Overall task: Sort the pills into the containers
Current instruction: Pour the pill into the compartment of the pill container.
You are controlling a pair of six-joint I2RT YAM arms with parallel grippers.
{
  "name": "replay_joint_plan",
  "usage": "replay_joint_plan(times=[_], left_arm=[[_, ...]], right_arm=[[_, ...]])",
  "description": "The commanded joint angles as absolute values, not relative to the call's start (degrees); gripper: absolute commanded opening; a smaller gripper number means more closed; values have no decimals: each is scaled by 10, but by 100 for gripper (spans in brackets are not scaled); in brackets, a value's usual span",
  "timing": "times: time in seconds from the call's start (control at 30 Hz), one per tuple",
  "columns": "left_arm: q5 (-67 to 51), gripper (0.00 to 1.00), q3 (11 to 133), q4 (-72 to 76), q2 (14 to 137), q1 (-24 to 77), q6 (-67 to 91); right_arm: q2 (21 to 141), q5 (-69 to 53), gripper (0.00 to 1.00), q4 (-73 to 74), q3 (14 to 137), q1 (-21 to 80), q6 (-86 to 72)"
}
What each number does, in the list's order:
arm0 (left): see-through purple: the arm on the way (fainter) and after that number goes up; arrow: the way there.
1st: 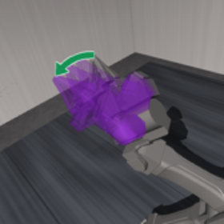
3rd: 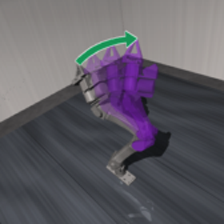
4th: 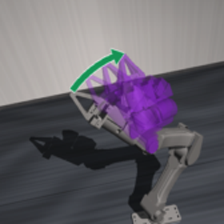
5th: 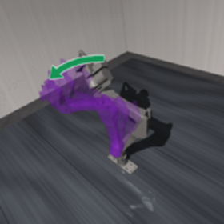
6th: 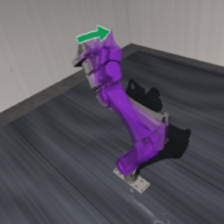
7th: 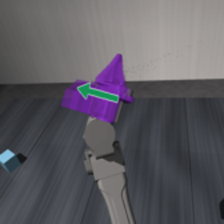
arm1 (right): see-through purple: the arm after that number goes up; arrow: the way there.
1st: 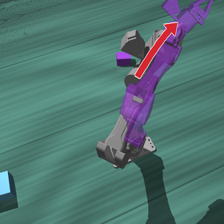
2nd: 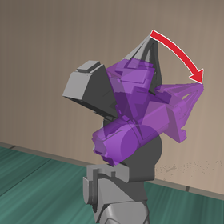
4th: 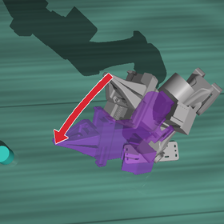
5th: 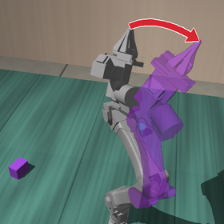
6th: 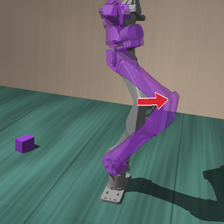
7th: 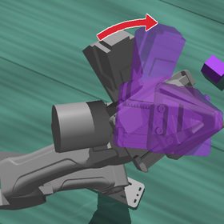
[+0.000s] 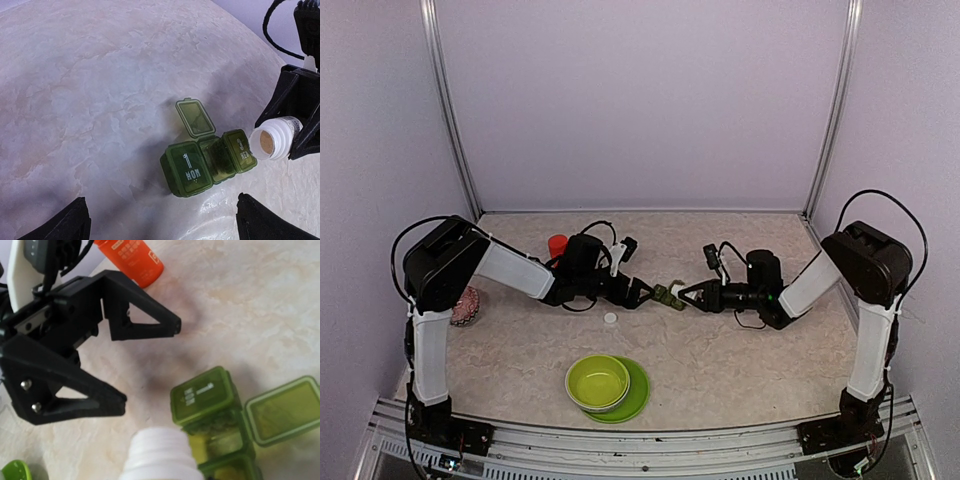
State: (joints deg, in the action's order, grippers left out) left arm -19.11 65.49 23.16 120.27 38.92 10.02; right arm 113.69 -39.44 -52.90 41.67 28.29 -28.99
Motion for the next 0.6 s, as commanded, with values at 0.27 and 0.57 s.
replay_joint_plan(times=[0.27,0.57], left_arm=[[-200,99,649,248,1185,384,100],[-200,99,648,249,1184,383,100]], right_arm=[[1142,-379,21,-488,438,278,-269],[1144,-374,21,-469,444,279,-268]])
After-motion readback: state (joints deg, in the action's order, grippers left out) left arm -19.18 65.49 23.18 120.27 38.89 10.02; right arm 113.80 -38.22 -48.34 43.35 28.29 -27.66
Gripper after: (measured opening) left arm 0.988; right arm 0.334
